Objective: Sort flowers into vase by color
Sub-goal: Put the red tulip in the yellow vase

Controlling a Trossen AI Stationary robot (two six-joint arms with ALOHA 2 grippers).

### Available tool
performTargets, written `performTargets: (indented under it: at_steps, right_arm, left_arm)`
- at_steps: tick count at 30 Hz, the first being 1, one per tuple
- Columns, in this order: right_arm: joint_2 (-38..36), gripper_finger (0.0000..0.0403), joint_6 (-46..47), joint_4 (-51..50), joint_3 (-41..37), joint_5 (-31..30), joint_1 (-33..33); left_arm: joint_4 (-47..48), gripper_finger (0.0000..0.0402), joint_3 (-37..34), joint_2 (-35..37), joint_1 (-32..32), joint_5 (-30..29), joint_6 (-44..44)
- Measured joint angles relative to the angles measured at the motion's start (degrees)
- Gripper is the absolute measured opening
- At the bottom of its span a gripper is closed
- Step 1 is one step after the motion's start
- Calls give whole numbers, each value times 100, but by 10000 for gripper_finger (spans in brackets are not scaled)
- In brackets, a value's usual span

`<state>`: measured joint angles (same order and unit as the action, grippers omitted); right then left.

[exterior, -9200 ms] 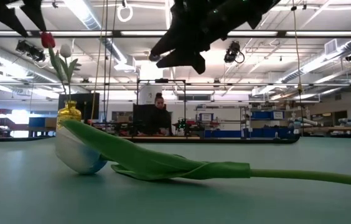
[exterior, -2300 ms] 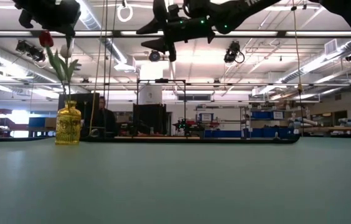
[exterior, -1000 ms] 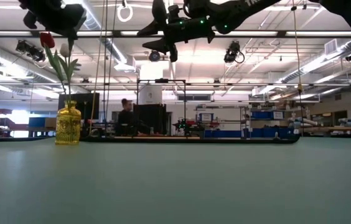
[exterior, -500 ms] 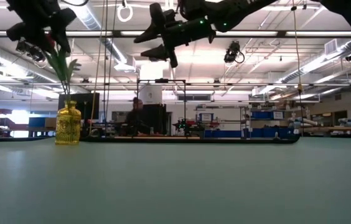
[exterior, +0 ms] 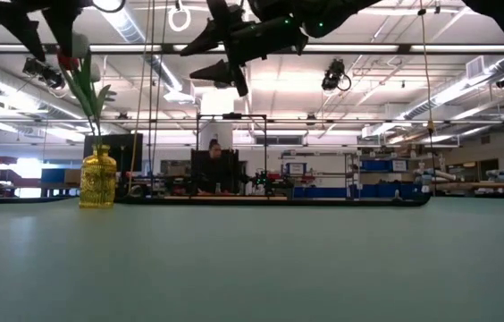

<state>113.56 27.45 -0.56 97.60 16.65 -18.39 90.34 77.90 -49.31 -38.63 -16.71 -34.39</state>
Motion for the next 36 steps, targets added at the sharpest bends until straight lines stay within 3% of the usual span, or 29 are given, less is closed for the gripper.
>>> performTargets:
  at_steps: [11,18,25,36]
  right_arm:
    - [2,231,-266,-1155,0,146,280]
    - [2,231,-349,-1336,0,146,327]
    - [2,231,-302,-1402,0,146,316]
    - [4,231,-319,-1931,0,78,284]
  left_arm:
    - [-32,290,25,-21,203,1837,-1305]
    - [-58,290,-348,115,1032,2190,-2257]
    - [-569,290,-1576,272,2579,2251,-4263]
    - [-3268,290,-3586,-84,5530,2458,-7815]
